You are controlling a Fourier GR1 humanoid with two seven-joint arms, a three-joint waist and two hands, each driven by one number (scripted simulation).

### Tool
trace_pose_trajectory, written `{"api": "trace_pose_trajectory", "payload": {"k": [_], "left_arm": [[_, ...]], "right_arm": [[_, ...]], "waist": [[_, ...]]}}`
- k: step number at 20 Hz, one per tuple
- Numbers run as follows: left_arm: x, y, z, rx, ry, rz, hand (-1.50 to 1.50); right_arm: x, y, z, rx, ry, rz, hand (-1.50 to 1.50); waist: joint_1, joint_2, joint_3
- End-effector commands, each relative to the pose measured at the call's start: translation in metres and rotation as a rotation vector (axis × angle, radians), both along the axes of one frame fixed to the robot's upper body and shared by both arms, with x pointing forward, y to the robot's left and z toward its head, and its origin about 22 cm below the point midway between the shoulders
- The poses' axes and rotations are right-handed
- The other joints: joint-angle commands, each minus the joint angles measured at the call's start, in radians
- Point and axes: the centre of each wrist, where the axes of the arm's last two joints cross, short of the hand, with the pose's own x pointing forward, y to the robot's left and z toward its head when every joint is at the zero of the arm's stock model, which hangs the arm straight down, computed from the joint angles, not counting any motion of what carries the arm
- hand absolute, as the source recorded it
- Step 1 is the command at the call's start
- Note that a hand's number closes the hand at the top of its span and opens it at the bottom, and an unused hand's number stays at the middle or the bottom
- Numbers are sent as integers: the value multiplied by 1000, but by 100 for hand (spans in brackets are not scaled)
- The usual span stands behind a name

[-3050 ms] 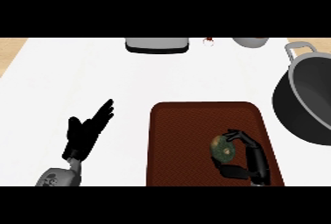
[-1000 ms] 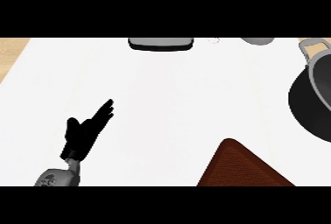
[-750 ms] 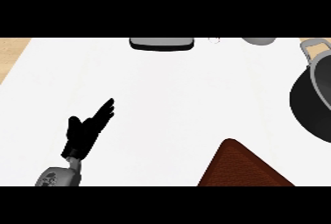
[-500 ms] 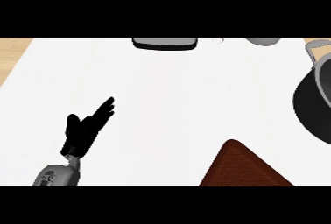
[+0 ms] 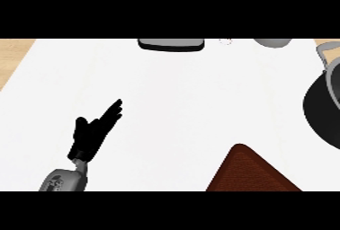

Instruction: Pick the squash from the tray and place it in the pot

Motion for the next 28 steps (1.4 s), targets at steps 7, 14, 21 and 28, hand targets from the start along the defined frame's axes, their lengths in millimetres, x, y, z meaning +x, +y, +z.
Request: {"api": "trace_pose_trajectory", "payload": {"k": [7,14,21,28], "left_arm": [[2,10,11,-9,-8,24,0],[-3,-1,-6,-8,-4,49,0],[-14,33,-11,-3,19,58,0],[-18,4,-14,-6,9,61,0]], "right_arm": [[45,18,-15,208,-82,8,-150],[58,34,18,317,-704,-27,-150],[32,-10,39,295,-1061,-251,-150],[-34,-73,32,317,-1222,-253,-150]], "waist": [[-27,-4,2],[-47,-6,2],[-59,-12,0],[-61,-13,1]]}}
